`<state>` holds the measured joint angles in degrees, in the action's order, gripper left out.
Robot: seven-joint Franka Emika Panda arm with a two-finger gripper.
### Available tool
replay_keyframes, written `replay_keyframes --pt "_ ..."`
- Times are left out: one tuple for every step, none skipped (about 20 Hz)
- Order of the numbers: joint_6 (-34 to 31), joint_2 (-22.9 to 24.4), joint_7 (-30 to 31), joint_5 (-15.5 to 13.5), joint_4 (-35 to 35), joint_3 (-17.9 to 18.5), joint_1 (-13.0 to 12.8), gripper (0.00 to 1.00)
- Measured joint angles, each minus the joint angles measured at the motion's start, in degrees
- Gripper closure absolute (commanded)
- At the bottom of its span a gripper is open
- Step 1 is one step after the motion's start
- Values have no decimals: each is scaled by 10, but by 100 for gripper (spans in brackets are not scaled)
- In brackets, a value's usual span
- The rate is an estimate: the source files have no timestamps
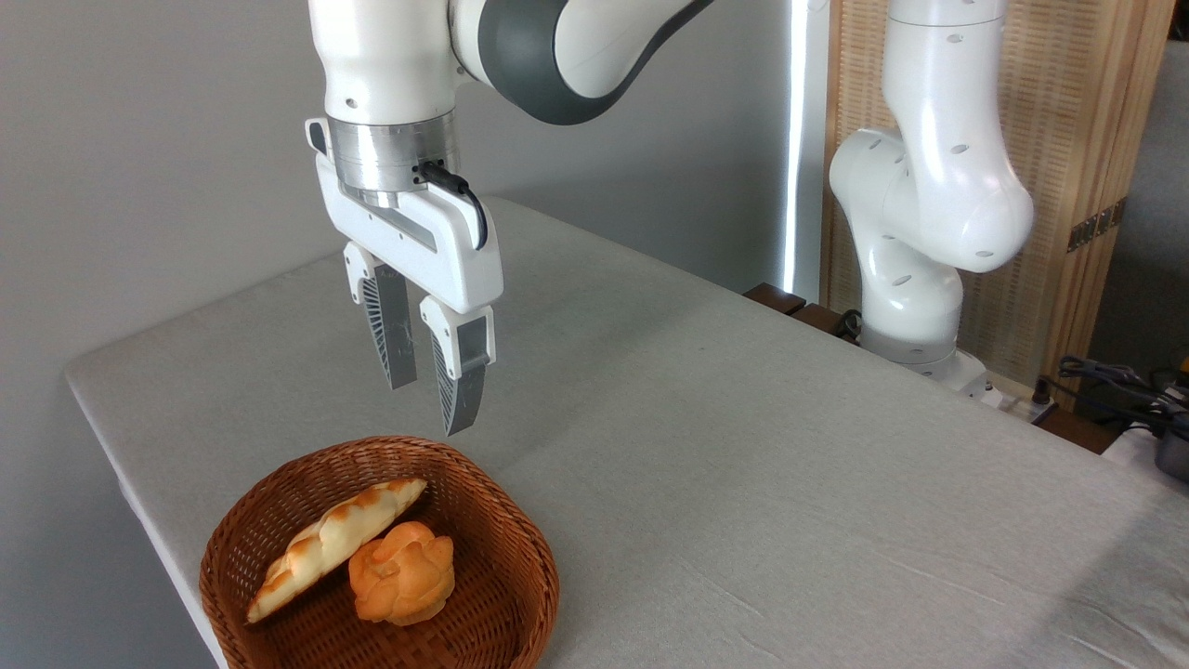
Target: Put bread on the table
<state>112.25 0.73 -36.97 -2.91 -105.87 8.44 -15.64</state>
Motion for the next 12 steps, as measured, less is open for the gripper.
replay_keyframes --pt "0 -1 0 0 0 -1 0 0" --pt "0 -2 0 0 0 -1 0 0" --pt "0 -2 0 0 0 -2 0 0" --pt "0 -2 0 0 0 -5 0 0" --pt "0 -2 0 0 0 -6 -1 0" --pt "0 -2 0 0 0 -7 -1 0" --pt "0 -3 0 0 0 -7 -1 0" --pt "0 -5 0 0 0 -7 -1 0" --pt "0 -6 0 0 0 -7 -1 0" --pt "0 -6 0 0 0 -7 -1 0" --pt "0 -7 0 0 0 -7 -1 0" --pt "0 -7 0 0 0 -7 -1 0"
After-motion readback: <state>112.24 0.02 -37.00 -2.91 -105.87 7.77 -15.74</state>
